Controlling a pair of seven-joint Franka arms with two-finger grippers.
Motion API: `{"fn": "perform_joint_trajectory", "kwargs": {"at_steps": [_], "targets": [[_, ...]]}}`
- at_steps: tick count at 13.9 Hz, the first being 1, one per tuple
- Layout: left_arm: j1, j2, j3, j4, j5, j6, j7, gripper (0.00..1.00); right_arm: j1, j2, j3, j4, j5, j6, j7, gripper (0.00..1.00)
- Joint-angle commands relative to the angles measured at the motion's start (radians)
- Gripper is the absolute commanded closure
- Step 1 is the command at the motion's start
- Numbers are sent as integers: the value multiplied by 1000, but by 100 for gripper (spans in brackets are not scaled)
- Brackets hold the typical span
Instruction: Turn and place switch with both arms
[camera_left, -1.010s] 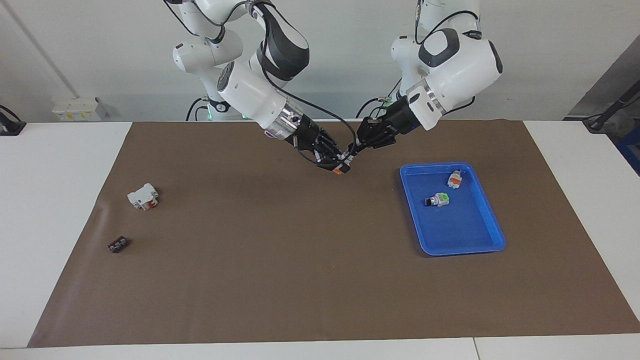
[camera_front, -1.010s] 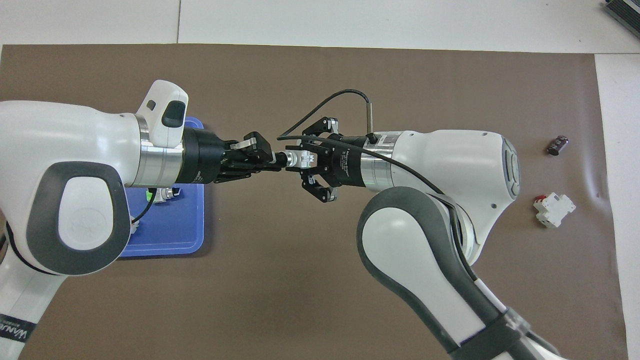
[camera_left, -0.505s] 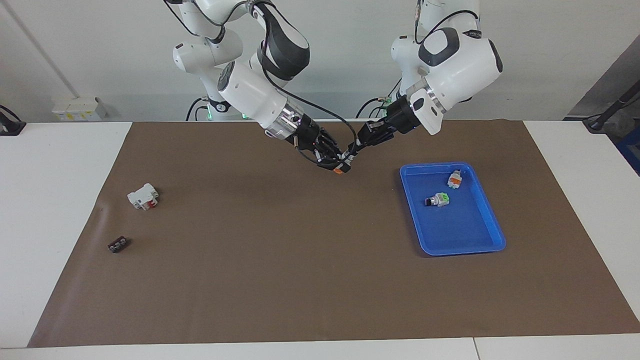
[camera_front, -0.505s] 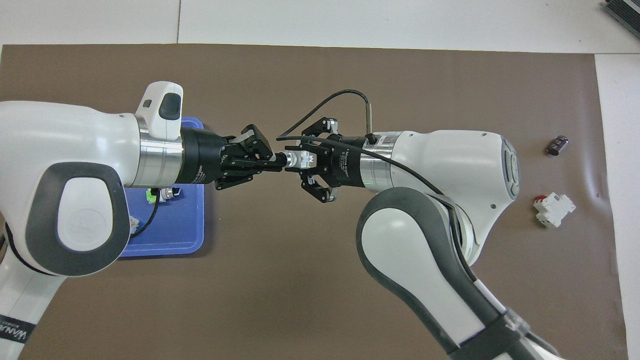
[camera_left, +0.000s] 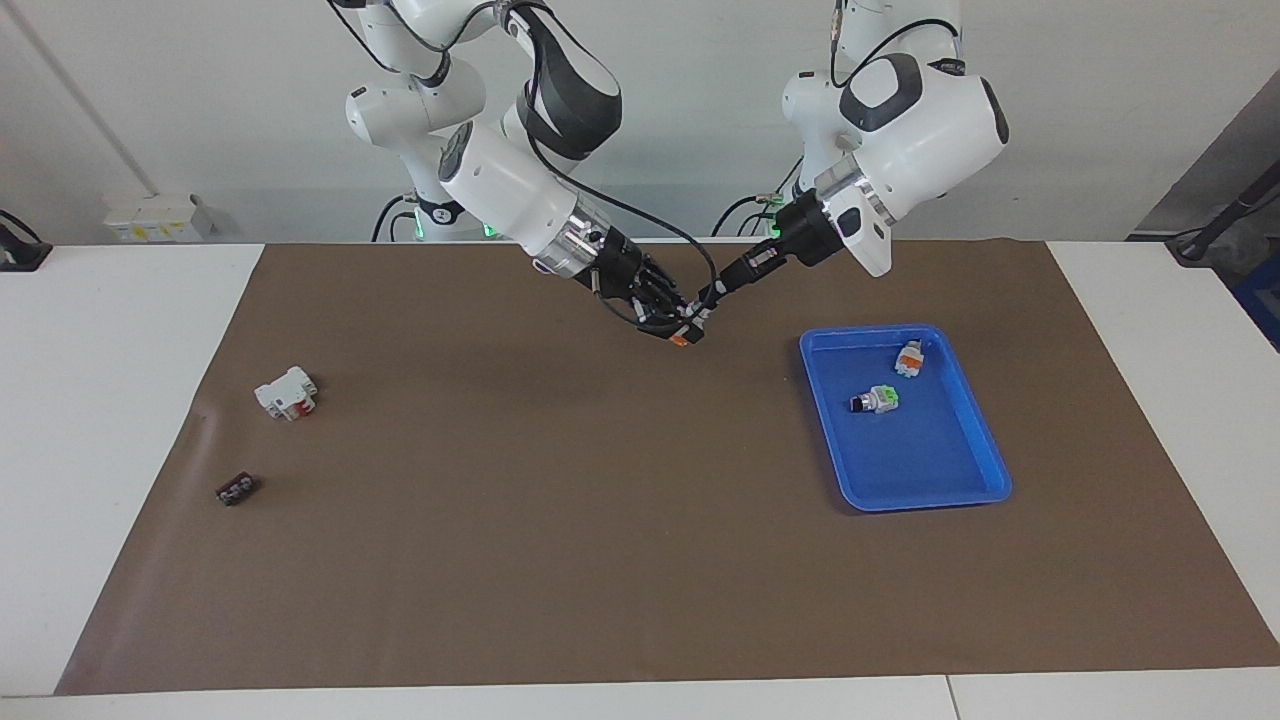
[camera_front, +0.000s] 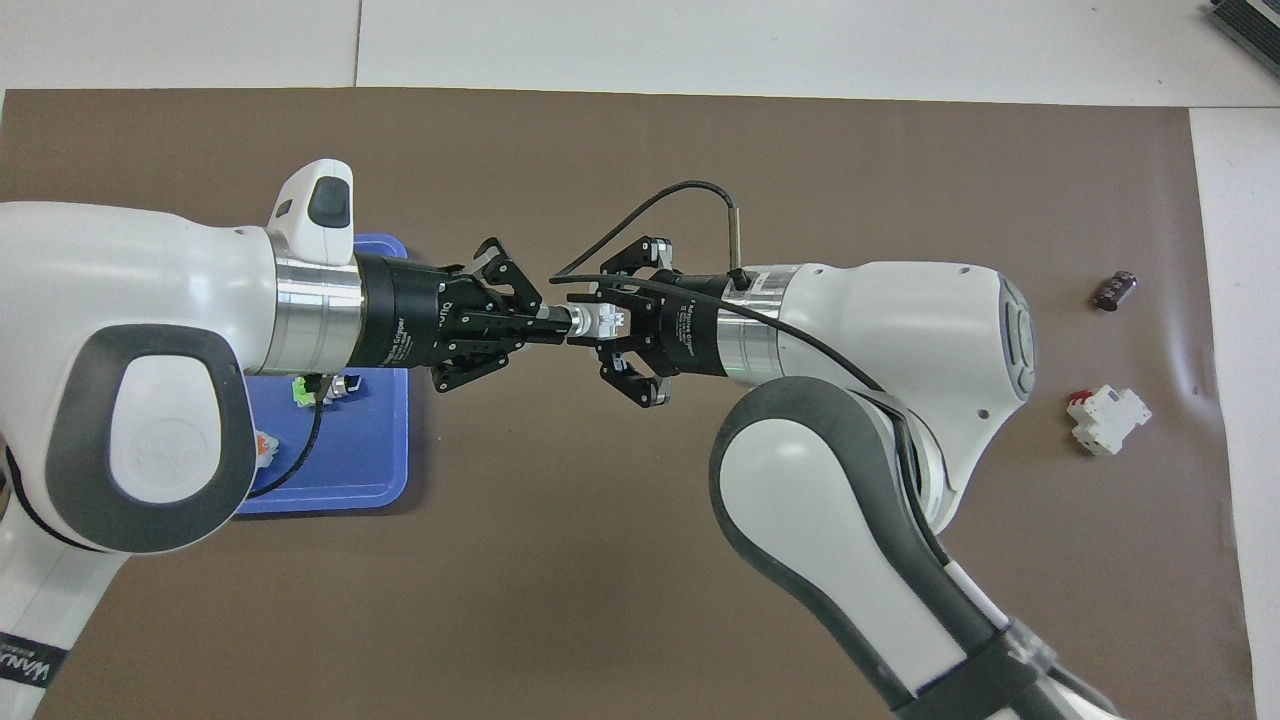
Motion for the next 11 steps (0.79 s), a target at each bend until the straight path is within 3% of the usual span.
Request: {"fn": "perform_joint_trajectory", "kwargs": {"at_steps": [1,11], "targets": [[10,-22,3,-17,23,-14,-86,100,1,1,8,0,6,3,-12,100],[19,-24,2,-18,64,-14,-141,100,-1,1,8,0,6,-2,-11,100]]}}
